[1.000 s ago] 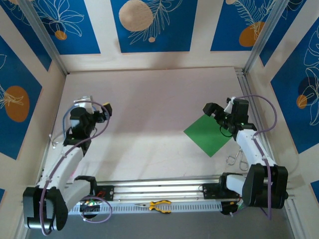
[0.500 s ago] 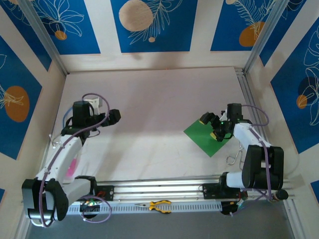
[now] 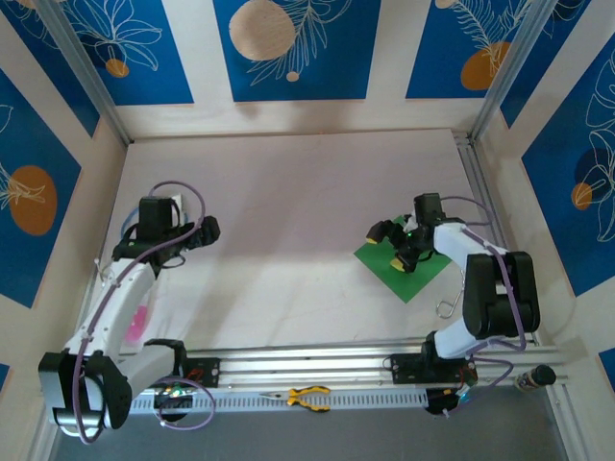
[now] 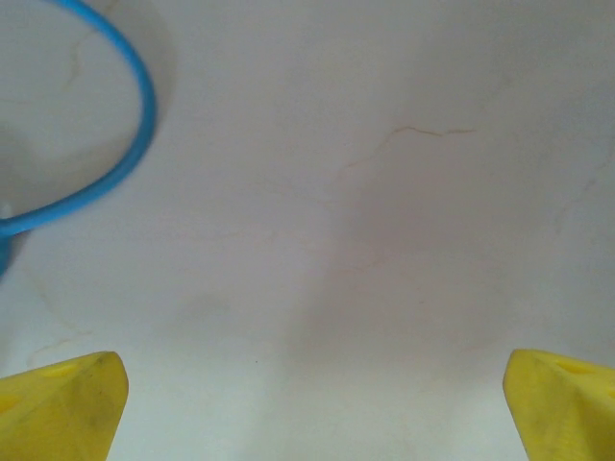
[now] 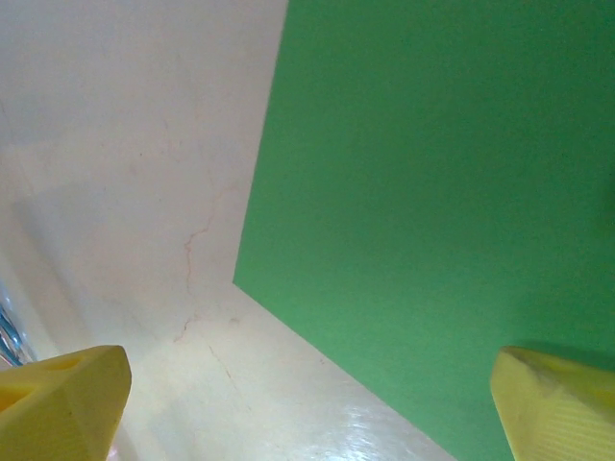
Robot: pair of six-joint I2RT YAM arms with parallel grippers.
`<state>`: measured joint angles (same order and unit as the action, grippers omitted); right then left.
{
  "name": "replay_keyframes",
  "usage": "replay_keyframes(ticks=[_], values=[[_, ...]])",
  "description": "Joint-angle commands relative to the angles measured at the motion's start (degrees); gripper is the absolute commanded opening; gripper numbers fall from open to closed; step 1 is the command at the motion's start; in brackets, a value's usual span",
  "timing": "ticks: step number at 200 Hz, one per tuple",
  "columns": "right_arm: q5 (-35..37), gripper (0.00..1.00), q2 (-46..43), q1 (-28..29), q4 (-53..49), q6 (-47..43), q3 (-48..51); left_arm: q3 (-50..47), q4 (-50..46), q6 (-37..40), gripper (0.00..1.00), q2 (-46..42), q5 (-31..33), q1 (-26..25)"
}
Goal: Fold a paper plane with a square sheet of paper (pick it up from the middle)
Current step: Move the paper to the center of the table.
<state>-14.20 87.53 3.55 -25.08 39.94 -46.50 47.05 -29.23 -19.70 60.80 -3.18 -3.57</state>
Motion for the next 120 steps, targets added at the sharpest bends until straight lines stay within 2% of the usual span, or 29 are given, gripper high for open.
replay_keyframes(ticks=[1,54,64,76,120], values=[[0.28,0.96,2.97,3.39,-2.02,-1.31,-3.15,4.02,-3.22,-0.76,1.0,-0.88,2.09,0.49],[2.19,0.95,10.39,12.15,-4.76,-3.49,-9.45,0.73,4.24,0.67,1.0,-2.86,-4.38,0.48],[2.79,0.91,10.9,13.3,-5.02,-4.26,-10.21,0.38,4.69,1.3,1.0,-3.23,-5.84,0.49],[5.21,0.91,9.87,14.78,-4.52,-4.74,-10.2,0.38,4.52,2.24,1.0,-3.51,-7.23,0.48],[8.41,0.92,3.9,12.84,-3.68,-6.13,-10.43,0.15,3.54,3.35,1.0,-3.32,-8.78,0.44]])
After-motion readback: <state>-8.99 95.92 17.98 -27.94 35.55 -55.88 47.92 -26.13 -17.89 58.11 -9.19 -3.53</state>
